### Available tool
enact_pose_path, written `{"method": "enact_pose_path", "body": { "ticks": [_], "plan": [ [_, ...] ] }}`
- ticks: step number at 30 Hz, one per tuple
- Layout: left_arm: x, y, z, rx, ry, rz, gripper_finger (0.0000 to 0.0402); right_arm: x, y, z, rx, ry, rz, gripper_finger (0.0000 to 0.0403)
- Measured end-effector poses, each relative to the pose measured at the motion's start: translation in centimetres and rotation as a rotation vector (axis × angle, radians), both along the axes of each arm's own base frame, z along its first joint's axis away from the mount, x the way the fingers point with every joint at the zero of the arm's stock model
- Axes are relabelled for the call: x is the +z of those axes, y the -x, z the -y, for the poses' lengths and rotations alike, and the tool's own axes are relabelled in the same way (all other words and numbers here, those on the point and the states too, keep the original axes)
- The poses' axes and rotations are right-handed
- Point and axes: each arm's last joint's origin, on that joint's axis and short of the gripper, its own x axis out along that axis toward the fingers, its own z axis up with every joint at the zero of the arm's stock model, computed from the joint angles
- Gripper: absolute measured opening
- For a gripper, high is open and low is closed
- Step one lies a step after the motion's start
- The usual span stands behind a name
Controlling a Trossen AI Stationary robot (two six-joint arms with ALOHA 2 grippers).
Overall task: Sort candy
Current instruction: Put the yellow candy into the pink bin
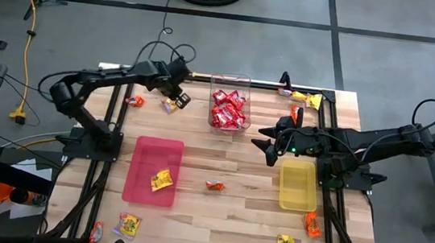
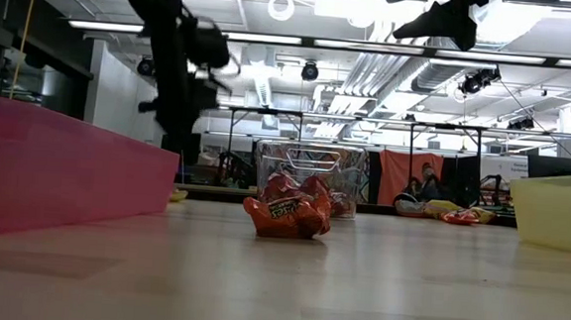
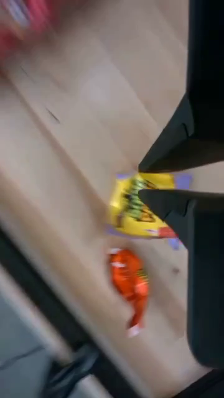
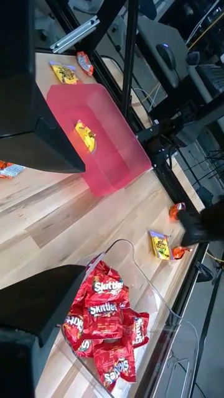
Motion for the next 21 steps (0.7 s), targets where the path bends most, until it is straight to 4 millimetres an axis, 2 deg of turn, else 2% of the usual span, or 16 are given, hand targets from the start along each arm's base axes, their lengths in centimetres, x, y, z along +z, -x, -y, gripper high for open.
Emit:
{"method": "enact_pose_path", "body": {
  "ticks": [6,12,17,19,21],
  "plan": [
    [-5.3,0.6,0.0,0.081,0.105,-0.117,0.0120,0.0,0.0,0.0,0.000,0.000,0.000,0.0249],
    [-7.4,0.1,-0.3,0.097,0.121,-0.136,0.0167,0.0,0.0,0.0,0.000,0.000,0.000,0.0249],
    [-8.3,-0.1,-0.4,0.101,0.137,-0.157,0.0168,0.0,0.0,0.0,-0.001,-0.003,0.000,0.0249],
    [-8.2,-0.3,-0.2,0.085,0.134,-0.159,0.0153,0.0,0.0,0.0,-0.004,-0.007,0.001,0.0249],
    [-7.8,-0.2,0.0,0.057,0.130,-0.155,0.0120,0.0,0.0,0.0,-0.005,-0.007,0.001,0.0249]
  ]
}}
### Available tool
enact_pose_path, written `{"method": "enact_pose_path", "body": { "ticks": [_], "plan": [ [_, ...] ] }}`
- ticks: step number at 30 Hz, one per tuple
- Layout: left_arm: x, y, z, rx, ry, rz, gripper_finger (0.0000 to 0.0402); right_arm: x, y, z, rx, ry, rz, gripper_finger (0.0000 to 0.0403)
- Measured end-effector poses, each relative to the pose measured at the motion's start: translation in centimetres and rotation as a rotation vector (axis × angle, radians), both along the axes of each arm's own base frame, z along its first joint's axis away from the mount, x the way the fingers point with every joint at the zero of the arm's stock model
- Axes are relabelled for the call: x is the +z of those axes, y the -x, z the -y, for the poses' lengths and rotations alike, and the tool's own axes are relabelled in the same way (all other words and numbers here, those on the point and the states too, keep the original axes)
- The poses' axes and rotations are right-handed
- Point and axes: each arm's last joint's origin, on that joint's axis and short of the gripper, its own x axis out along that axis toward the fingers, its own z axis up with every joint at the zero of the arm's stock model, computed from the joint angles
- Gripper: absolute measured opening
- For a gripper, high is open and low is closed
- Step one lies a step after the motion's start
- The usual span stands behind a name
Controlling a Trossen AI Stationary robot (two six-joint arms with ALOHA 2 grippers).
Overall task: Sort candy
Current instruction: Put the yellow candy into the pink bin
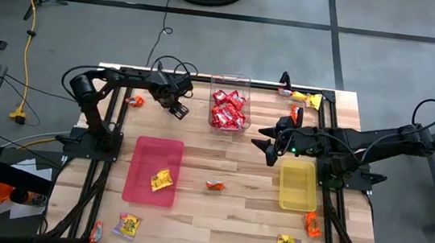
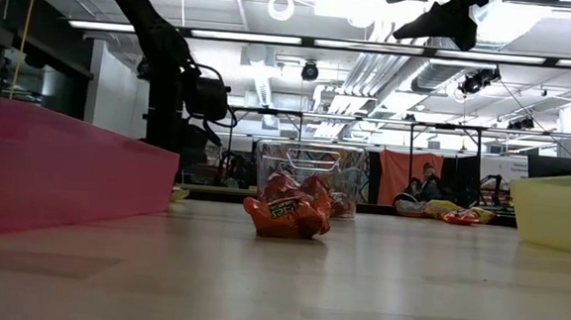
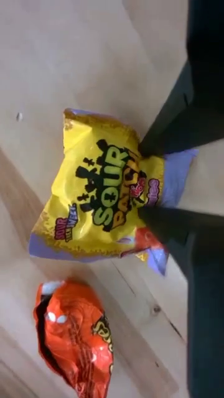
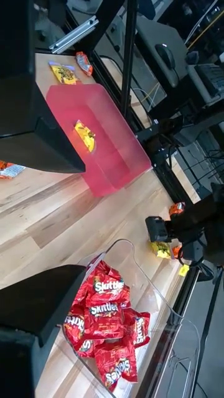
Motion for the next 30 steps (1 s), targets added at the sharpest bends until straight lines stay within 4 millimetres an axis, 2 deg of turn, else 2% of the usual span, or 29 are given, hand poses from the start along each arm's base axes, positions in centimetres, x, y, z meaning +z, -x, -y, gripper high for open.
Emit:
{"method": "enact_pose_path", "body": {
  "ticks": [3,5,8,11,16,22,26,30],
  "plan": [
    [1.4,0.2,0.4,-0.028,-0.003,0.047,0.0045,0.0,0.0,0.0,-0.003,0.005,-0.001,0.0249],
    [2.9,0.5,0.4,-0.035,-0.021,0.106,0.0013,0.0,0.0,0.1,-0.004,0.008,-0.001,0.0249],
    [5.8,1.3,0.8,-0.045,-0.087,0.187,0.0010,0.0,0.0,0.1,-0.004,0.009,-0.002,0.0249],
    [9.3,2.3,2.0,-0.071,-0.139,0.322,0.0002,0.0,0.0,0.1,-0.004,0.010,-0.002,0.0249],
    [15.1,4.1,6.0,-0.162,-0.240,0.579,0.0001,0.0,0.0,0.1,-0.019,0.018,-0.001,0.0249],
    [20.3,7.0,12.1,-0.278,-0.289,0.917,0.0000,0.0,0.0,0.1,-0.030,-0.001,0.005,0.0249],
    [21.9,8.5,15.5,-0.426,-0.295,1.171,0.0000,0.0,0.0,0.1,-0.030,-0.005,0.006,0.0249],
    [20.7,8.8,17.9,-0.521,-0.270,1.435,0.0000,0.0,0.0,0.1,-0.029,-0.005,0.006,0.0249]
  ]
}}
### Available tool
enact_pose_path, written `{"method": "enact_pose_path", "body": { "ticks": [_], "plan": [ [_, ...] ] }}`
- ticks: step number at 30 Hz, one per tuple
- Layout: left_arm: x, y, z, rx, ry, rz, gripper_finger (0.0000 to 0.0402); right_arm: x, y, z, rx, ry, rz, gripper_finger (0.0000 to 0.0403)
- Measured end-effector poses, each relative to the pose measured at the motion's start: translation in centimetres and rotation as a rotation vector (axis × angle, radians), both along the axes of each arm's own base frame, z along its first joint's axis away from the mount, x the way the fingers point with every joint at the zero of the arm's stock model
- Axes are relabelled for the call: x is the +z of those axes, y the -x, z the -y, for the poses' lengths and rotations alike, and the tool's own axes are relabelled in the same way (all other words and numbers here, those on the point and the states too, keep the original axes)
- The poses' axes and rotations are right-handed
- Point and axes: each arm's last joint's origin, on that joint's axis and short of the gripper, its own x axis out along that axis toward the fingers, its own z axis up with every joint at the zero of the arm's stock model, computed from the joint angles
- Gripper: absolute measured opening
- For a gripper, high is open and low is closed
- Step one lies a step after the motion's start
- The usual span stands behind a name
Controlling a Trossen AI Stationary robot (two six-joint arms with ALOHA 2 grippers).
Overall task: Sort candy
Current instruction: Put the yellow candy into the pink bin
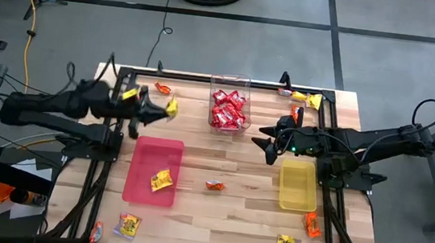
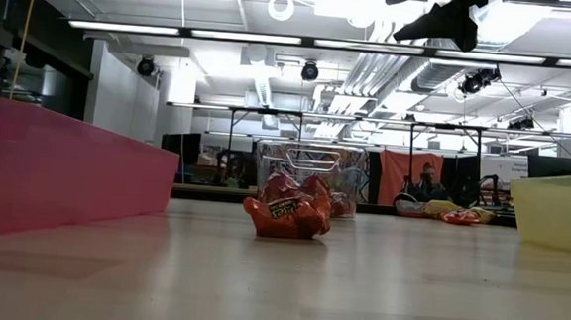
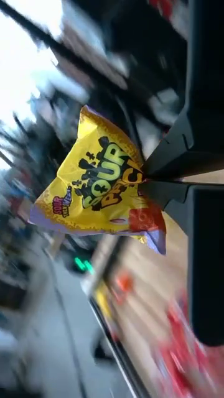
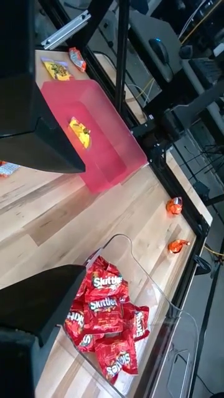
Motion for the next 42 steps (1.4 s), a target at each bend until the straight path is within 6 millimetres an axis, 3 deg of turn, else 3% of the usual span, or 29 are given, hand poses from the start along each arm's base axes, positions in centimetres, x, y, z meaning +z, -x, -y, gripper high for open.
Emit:
{"method": "enact_pose_path", "body": {
  "ticks": [4,7,10,22,25,32,36,42],
  "plan": [
    [-3.4,-0.5,1.7,-0.057,0.039,0.151,0.0000,0.1,-0.1,0.0,0.002,-0.006,0.018,0.0249],
    [-6.4,-0.9,2.8,-0.075,0.070,0.169,0.0000,0.4,-0.2,0.0,0.003,-0.010,0.045,0.0249],
    [-8.2,-1.0,3.4,-0.067,0.092,0.166,0.0000,0.5,-0.3,0.0,0.005,-0.005,0.061,0.0249],
    [-8.4,-1.0,3.7,-0.129,0.177,0.138,0.0000,0.6,-0.3,0.0,0.002,-0.012,0.066,0.0249],
    [-7.8,-1.0,4.3,-0.220,0.250,0.005,0.0000,0.6,-0.3,0.0,0.002,-0.012,0.066,0.0249],
    [-6.8,0.7,6.0,-0.220,0.215,-0.658,0.0000,0.6,-0.3,0.0,0.001,-0.012,0.066,0.0249],
    [-8.4,0.8,6.9,-0.182,0.144,-0.902,0.0000,0.6,-0.3,0.0,0.000,-0.006,0.064,0.0249],
    [-10.9,-0.8,8.3,-0.195,0.016,-1.088,0.0017,0.6,-0.3,0.0,0.001,-0.005,0.064,0.0249]
  ]
}}
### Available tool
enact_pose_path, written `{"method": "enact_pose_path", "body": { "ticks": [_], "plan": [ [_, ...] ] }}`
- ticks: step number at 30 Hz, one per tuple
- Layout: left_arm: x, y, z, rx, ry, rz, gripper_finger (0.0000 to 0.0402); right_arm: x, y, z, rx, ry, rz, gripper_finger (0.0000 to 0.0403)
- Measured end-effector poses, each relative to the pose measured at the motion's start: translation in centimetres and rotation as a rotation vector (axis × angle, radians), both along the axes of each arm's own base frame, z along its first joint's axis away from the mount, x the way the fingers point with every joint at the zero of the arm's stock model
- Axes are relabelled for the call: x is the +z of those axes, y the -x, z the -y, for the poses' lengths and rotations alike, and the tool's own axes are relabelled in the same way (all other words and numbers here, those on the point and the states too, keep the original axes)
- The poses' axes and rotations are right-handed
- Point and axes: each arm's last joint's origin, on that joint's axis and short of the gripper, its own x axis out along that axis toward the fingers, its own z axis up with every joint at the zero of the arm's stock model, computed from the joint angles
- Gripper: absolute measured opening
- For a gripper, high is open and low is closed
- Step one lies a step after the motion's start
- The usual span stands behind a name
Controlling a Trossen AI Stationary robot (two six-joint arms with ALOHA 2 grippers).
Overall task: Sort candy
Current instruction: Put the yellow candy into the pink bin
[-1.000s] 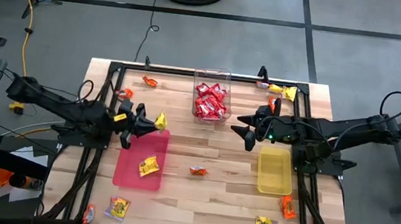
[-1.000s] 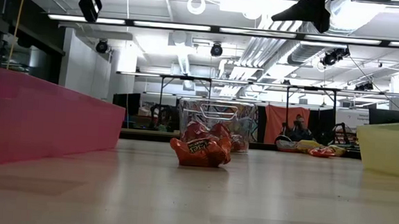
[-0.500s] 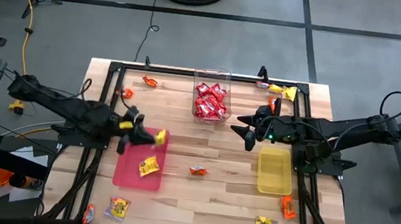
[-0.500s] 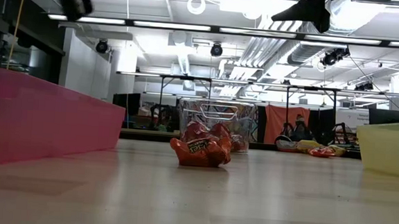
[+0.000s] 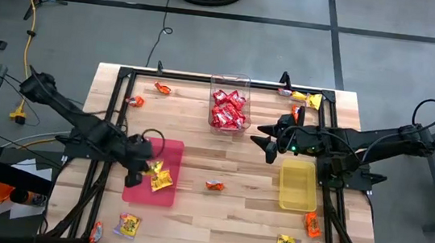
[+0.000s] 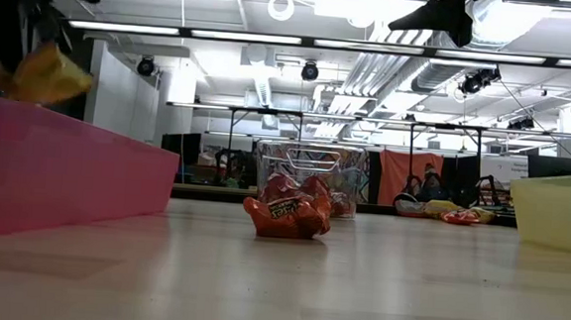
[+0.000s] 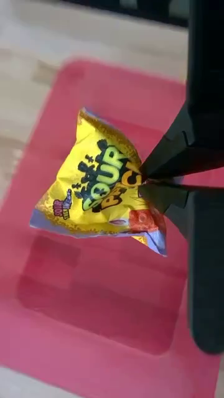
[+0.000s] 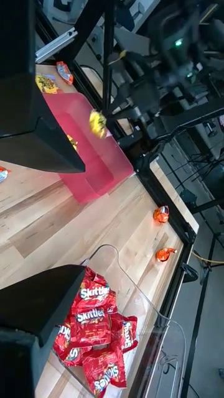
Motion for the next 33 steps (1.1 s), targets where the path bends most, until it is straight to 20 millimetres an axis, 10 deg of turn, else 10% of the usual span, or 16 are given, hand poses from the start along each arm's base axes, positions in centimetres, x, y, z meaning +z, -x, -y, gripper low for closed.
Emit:
{"method": "enact_pose_path", "body": {
  "ticks": [8,14,25,33],
  "plan": [
    [-1.3,-1.1,0.6,-0.054,-0.004,-0.102,0.0123,0.0,0.0,0.0,0.001,0.001,0.000,0.0249],
    [2.7,-2.2,0.9,-0.081,-0.019,0.066,0.0193,0.0,0.0,0.0,0.016,-0.006,-0.001,0.0249],
    [11.8,-6.7,-1.6,0.034,-0.251,0.851,0.0207,2.1,-0.2,-1.2,0.207,-0.075,0.137,0.0249],
    [9.9,-7.9,-2.9,0.080,-0.181,1.030,0.0205,2.8,-0.1,-1.5,0.255,0.024,0.120,0.0249]
  ]
}}
